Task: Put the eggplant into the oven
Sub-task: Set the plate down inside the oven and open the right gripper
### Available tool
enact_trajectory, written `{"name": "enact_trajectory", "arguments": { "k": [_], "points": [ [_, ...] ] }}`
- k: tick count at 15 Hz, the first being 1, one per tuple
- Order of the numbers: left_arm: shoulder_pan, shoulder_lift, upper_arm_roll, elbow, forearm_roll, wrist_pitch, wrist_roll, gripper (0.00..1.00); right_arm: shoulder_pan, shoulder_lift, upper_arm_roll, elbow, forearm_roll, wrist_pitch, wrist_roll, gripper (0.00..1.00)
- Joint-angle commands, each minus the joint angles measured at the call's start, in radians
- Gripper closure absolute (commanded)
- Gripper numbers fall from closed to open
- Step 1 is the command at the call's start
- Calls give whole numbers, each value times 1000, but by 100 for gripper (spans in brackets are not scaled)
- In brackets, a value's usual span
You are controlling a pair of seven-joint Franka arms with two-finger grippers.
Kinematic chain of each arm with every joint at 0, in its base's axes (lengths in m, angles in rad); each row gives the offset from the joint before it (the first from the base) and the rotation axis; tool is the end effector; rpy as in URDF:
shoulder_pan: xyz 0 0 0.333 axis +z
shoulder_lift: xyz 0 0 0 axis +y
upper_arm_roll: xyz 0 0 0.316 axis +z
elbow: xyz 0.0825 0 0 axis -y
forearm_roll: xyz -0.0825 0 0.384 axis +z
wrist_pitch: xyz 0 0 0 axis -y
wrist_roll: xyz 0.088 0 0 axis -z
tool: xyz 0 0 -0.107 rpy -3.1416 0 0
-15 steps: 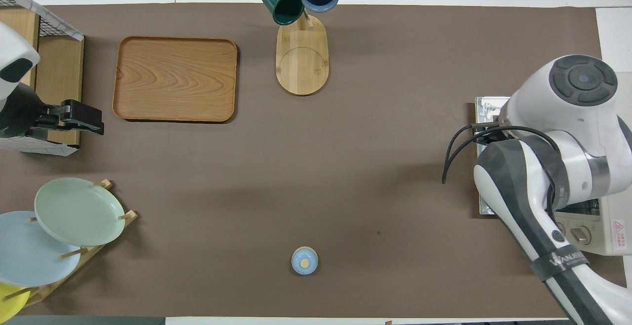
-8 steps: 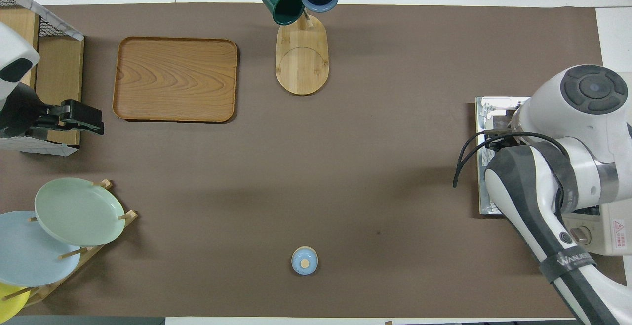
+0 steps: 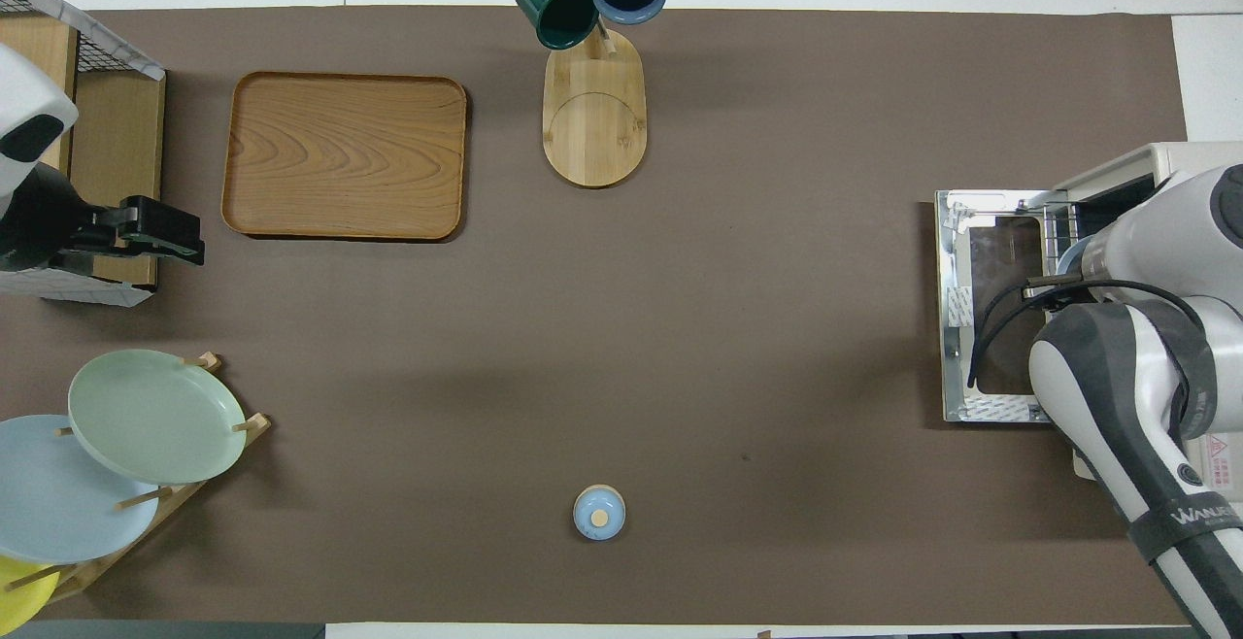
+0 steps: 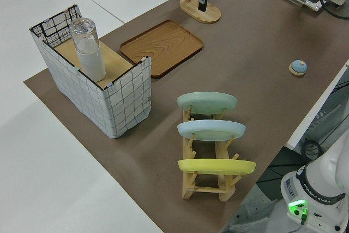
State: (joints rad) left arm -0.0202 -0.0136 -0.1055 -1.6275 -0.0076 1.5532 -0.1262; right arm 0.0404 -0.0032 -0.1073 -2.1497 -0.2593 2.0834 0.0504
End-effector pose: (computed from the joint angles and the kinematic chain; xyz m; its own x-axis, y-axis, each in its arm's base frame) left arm 0.5423 -0.0697 0.6038 0.9981 0.0007 -0.0610 0.0006 -1.0000 -0.0015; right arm 0.5285 -0.0483 0.3985 0.9978 0.0102 -0.0659 0.0244 -0.9756 0.2183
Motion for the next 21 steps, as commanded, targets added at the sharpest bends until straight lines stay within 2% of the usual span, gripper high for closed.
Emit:
{"name": "enact_trajectory", "arguments": {
  "k": [1, 4, 7, 8, 9, 13, 15, 18, 21],
  "points": [
    [-4, -3, 4, 14, 23, -16, 2, 0, -34, -24, 11, -38, -9, 46, -24, 100],
    [-4, -3, 4, 14, 23, -16, 2, 0, -72, -23, 12, -67, 0, 125, -102, 100],
    [-4, -3, 4, 14, 23, -16, 2, 0, -73, -20, 12, -84, 3, 132, -103, 100],
    [-4, -3, 4, 14, 23, -16, 2, 0, -71, -20, 12, -84, 11, 130, -104, 90],
    [-4, -3, 4, 14, 23, -16, 2, 0, -71, -20, 12, -84, 12, 130, -104, 85],
    [-4, -3, 4, 14, 23, -16, 2, 0, -60, -17, 14, -75, 14, 122, -99, 73],
    [-4, -2, 4, 14, 21, -16, 2, 0, -50, -11, 17, -46, 14, 103, -98, 72],
    [-4, -3, 4, 14, 23, -16, 2, 0, 5, -11, 18, 39, 14, -4, -90, 72],
    [-4, -3, 4, 14, 23, -16, 2, 0, 41, -9, 18, 85, 69, -54, -73, 74]
  ]
}}
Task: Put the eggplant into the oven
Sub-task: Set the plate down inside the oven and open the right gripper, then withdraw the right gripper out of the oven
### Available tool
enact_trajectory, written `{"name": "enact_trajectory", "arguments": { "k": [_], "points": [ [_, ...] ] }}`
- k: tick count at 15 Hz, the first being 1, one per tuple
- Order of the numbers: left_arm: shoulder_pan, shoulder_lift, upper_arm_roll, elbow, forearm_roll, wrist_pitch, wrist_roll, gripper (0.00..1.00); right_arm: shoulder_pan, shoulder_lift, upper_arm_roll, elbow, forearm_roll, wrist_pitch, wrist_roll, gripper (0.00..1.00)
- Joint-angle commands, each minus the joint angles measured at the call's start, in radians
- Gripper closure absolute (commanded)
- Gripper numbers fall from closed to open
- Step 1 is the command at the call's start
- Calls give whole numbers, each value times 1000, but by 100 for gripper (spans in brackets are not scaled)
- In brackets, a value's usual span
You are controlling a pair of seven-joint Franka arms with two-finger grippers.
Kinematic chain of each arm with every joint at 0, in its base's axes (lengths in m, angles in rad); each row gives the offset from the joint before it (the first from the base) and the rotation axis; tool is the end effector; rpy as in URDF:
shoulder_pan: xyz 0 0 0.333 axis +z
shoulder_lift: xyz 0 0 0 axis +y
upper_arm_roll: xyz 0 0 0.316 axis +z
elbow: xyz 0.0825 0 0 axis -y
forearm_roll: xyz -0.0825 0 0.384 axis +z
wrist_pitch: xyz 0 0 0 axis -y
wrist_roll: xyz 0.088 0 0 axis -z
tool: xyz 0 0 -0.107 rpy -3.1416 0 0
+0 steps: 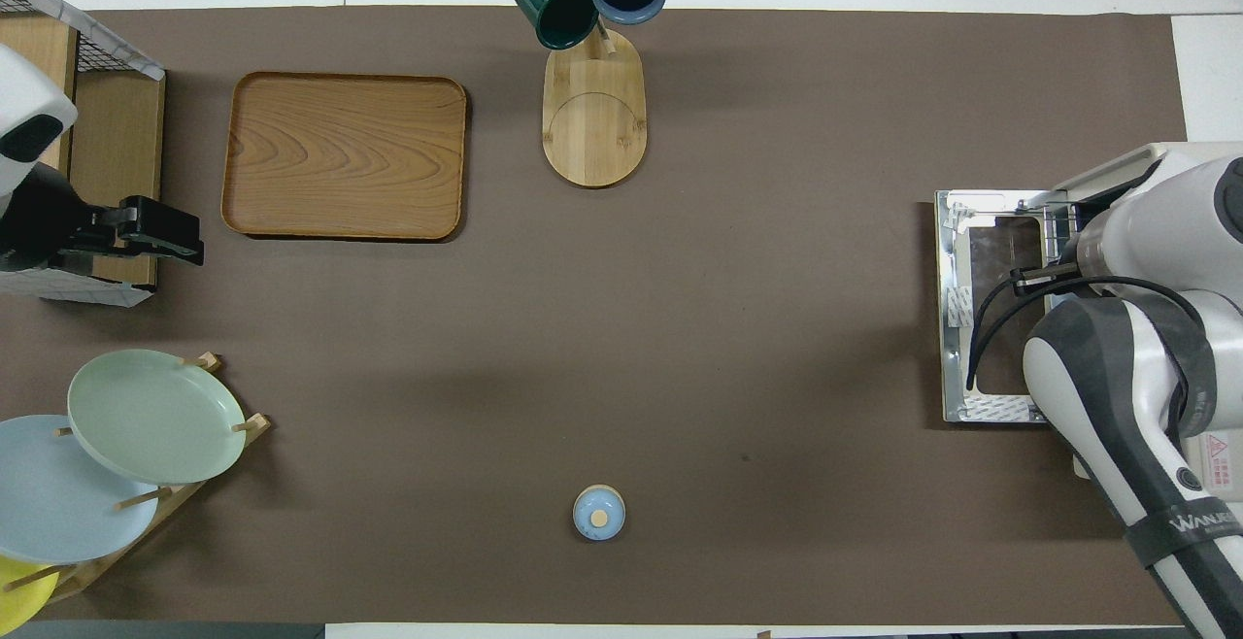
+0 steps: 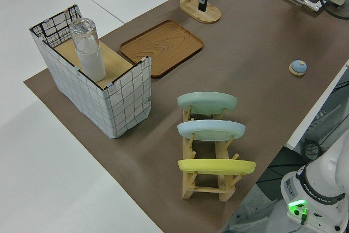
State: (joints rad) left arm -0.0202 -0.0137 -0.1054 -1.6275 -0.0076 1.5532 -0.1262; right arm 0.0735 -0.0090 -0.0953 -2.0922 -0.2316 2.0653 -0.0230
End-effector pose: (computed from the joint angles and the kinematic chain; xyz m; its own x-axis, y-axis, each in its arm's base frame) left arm 0.5423 -0.0697 0.6038 0.9981 0.0008 -0.0609 0.0007 -1.0000 -0.0015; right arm 0.5412 -0.0239 0.4260 0.9934 0.1097 -0.0335 0.1142 -0.9734 0.1985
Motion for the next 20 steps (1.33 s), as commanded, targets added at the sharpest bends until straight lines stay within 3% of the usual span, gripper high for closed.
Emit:
{"name": "enact_trajectory", "arguments": {
  "k": [1, 3, 5, 8, 11, 20],
  "points": [
    [-4, -3, 4, 14, 23, -16, 2, 0, 8, -3, 6, 23, 61, -24, 11, 77],
    [-4, -3, 4, 14, 23, -16, 2, 0, 29, -3, 6, 11, 112, 25, 29, 89],
    [-4, -2, 4, 14, 23, -16, 2, 0, 72, 48, 6, -3, 115, 99, 82, 100],
    [-4, -2, 4, 14, 23, -16, 2, 0, 140, 90, 6, -51, 113, 173, 169, 100],
    [-4, -3, 4, 14, 23, -16, 2, 0, 131, 148, 5, -71, 101, 220, 161, 100],
    [-4, -3, 4, 14, 23, -16, 2, 0, 94, 168, 3, -129, -5, 253, 160, 100]
  ]
}}
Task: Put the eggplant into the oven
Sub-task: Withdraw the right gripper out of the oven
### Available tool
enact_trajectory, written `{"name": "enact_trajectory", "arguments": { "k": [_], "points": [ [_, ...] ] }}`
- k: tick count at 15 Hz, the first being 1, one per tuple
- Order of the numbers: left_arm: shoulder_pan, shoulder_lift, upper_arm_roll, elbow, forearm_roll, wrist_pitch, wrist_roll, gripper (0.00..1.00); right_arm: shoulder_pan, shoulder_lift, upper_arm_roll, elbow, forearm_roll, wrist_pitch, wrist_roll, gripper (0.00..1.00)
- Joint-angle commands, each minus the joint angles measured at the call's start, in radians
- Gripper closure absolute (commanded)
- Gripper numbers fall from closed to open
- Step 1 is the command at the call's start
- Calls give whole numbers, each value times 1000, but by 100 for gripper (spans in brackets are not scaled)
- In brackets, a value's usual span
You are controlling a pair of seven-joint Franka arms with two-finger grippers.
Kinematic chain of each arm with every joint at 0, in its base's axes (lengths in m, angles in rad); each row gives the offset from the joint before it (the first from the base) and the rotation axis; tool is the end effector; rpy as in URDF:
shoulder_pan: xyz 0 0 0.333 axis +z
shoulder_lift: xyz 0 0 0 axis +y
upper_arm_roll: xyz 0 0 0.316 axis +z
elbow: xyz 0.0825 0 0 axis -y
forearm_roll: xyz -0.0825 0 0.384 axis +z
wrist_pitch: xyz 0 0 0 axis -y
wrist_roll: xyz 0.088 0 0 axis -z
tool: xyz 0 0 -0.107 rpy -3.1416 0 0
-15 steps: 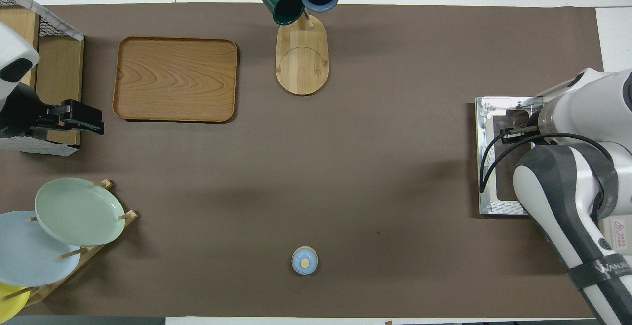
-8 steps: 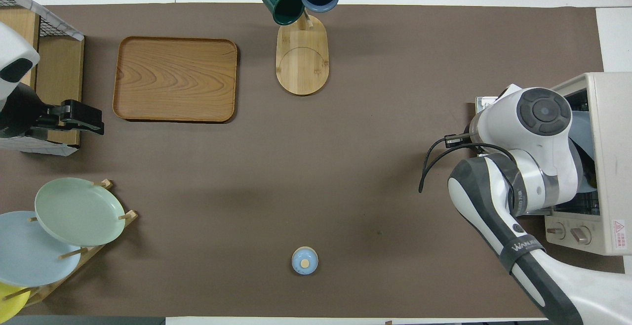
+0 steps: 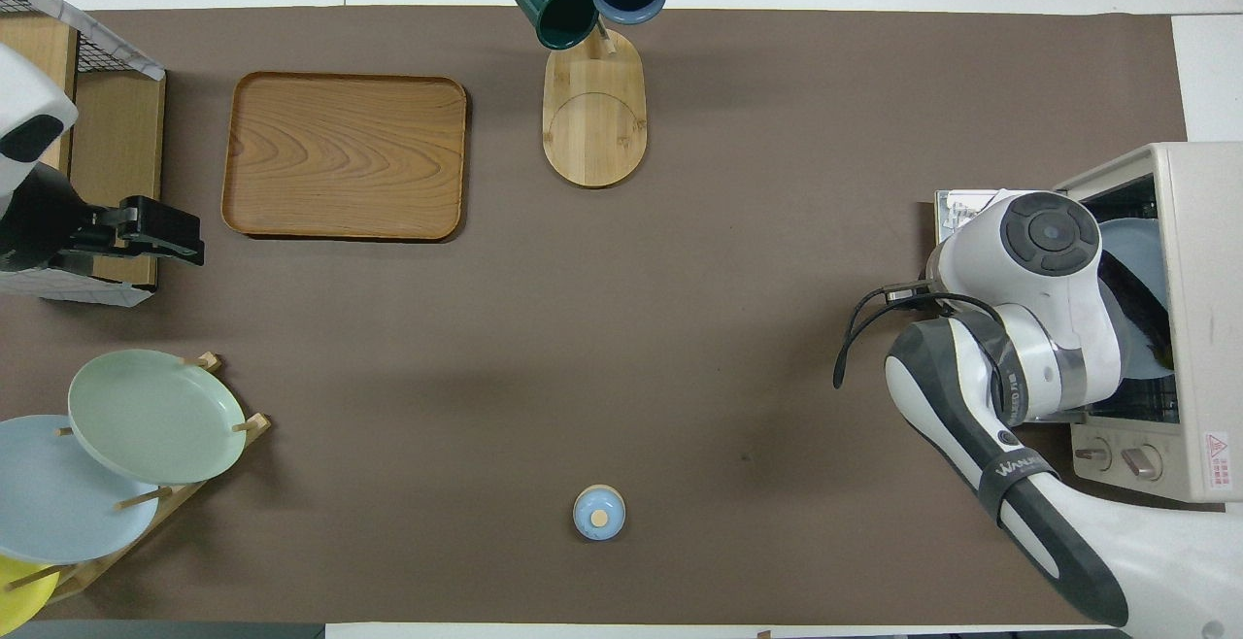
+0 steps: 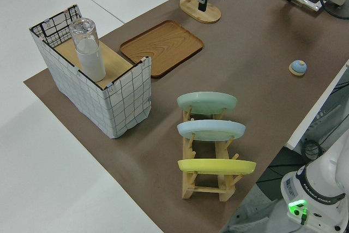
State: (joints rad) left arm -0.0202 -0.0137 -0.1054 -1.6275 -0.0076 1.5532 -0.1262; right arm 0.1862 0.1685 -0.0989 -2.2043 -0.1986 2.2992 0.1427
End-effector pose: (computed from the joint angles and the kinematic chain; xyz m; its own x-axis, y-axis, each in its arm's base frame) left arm 0.5423 -0.0697 0.6038 0.9981 0.0008 -0.0609 0.0007 -1.0000 -0.0015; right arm 0.5391 0.0432 0.2997 0.9951 0.0780 -0.0613 0.0871 -0.9826 0.1639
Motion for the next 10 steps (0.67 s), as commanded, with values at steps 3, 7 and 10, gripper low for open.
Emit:
{"name": "enact_trajectory", "arguments": {
  "k": [3, 7, 10],
  "points": [
    [-4, -3, 4, 14, 23, -16, 2, 0, -25, -9, 7, -12, -85, 8, -9, 100],
    [-4, -3, 4, 14, 23, -16, 2, 0, -37, -35, 1, 41, -179, -85, -88, 100],
    [-4, -2, 4, 14, 23, -16, 2, 0, -109, -43, 2, 165, -171, -222, -250, 100]
  ]
}}
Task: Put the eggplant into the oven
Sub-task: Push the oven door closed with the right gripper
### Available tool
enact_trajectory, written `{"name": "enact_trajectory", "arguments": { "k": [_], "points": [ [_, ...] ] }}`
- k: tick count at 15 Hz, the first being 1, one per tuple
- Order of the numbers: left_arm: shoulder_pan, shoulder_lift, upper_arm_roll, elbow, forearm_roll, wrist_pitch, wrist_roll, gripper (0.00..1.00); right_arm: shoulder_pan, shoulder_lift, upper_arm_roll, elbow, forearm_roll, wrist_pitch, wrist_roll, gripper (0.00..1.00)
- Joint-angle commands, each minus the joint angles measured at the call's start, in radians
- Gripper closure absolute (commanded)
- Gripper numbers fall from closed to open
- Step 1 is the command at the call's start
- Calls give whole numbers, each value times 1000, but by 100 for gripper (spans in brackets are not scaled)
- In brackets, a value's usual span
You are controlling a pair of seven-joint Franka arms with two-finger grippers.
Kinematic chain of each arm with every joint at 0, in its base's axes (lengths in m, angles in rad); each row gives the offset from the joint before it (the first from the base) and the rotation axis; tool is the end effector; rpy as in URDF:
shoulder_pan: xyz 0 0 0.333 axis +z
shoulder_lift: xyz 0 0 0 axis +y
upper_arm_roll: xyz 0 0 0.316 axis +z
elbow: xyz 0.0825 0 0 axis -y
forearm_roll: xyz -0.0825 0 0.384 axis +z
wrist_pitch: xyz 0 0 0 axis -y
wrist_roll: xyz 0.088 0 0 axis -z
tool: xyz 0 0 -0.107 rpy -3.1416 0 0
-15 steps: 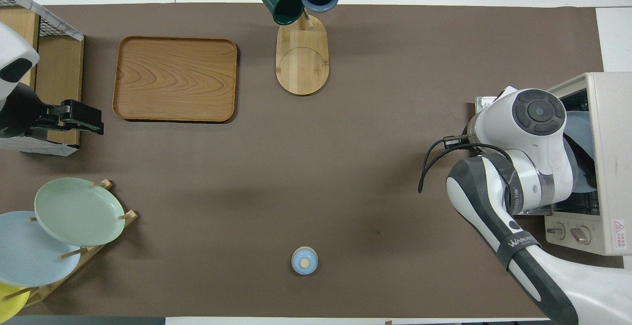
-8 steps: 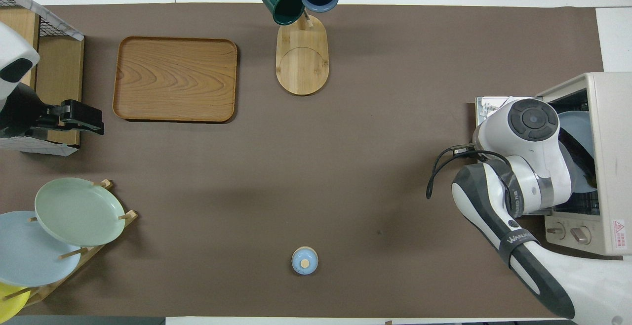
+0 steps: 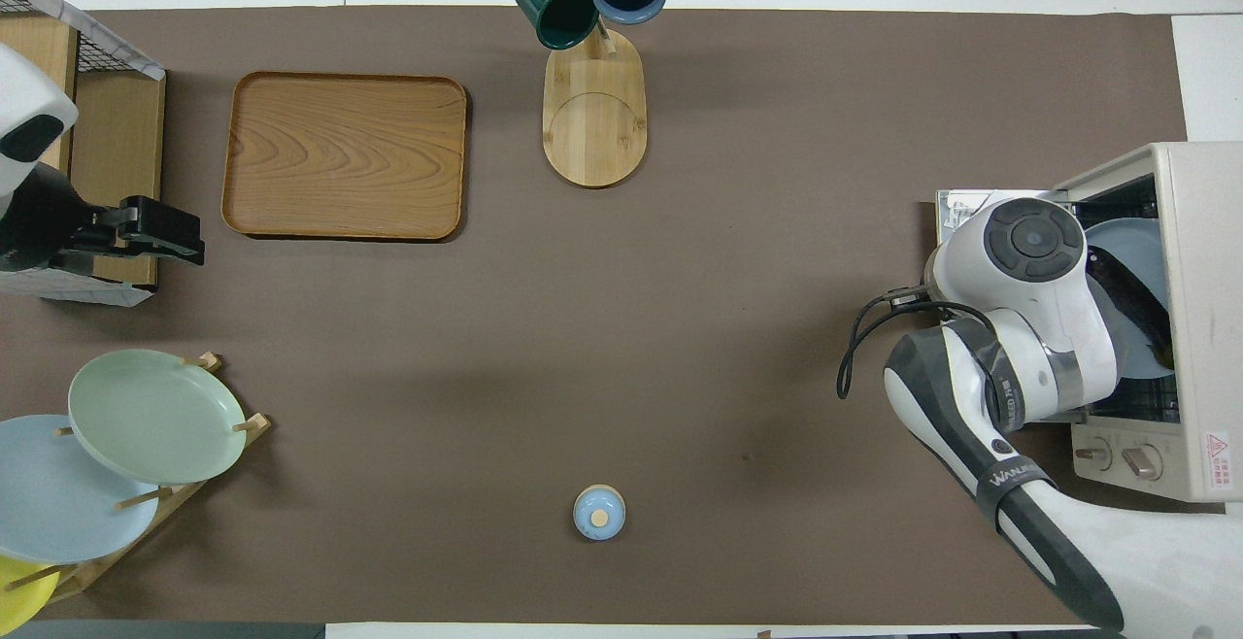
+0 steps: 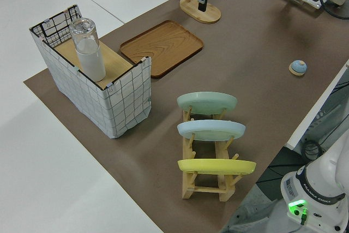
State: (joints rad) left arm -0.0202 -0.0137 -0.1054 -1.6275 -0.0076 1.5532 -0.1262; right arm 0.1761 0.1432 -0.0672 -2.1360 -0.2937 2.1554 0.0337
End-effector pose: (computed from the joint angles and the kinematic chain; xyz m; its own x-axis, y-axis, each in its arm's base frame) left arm 0.5423 -0.0697 0.6038 0.9981 0.0008 -0.0609 0.0007 -1.0000 -0.0015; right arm 0.5453 0.0481 0.3314 0.9631 0.2329 -0.1348 0.2593 -0.9371 0.2337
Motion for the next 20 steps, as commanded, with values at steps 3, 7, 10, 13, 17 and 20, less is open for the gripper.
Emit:
{"name": "enact_trajectory", "arguments": {
  "k": [3, 7, 10, 13, 17, 20],
  "points": [
    [-4, -3, 4, 14, 23, -16, 2, 0, -133, -46, -29, 116, -71, -118, -176, 100],
    [-4, -3, 4, 14, 23, -16, 2, 0, -193, -73, -32, 116, -67, -149, -250, 100],
    [-4, -3, 4, 14, 23, -16, 2, 0, -242, -73, -34, 116, -31, -138, -334, 100],
    [-4, -3, 4, 14, 23, -16, 2, 0, -240, -79, -26, 128, 2, -157, -333, 99],
    [-4, -3, 4, 14, 23, -16, 2, 0, -230, -83, -20, 290, 162, -297, -325, 83],
    [-4, -3, 4, 14, 23, -16, 2, 0, -208, -47, 44, 419, 177, -397, -269, 83]
  ]
}}
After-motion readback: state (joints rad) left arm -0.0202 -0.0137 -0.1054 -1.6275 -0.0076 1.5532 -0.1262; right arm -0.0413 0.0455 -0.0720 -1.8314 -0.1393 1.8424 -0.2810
